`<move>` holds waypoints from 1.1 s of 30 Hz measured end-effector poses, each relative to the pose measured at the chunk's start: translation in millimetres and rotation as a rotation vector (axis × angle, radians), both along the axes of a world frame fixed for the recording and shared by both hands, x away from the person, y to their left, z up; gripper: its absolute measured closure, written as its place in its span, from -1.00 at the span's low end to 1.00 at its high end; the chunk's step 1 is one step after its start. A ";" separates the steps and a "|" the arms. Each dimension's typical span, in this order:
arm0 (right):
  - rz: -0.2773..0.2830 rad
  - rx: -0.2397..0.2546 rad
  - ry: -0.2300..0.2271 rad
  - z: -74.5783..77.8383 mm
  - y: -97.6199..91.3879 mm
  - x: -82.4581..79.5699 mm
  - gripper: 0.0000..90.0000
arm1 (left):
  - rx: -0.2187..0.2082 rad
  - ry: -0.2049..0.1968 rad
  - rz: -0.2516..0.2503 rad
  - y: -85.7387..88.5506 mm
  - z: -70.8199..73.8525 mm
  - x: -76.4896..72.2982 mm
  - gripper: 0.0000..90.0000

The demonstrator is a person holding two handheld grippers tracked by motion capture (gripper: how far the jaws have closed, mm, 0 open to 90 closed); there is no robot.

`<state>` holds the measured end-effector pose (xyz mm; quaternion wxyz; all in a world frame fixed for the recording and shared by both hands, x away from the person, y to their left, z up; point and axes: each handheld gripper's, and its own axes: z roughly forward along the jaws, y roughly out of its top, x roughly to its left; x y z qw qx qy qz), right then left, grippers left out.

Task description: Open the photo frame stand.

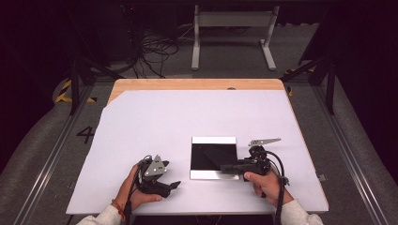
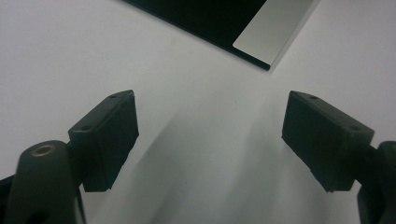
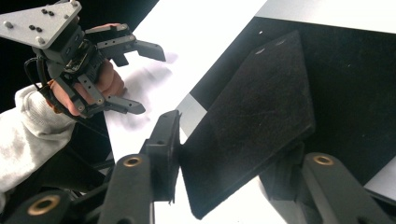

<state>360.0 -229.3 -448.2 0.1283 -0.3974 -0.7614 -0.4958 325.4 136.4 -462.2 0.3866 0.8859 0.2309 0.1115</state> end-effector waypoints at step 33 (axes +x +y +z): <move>0.145 -0.093 -0.176 2.5 2.3 -10.1 0.47 | -0.107 0.117 0.037 -43.8 0.5 48.6 -0.67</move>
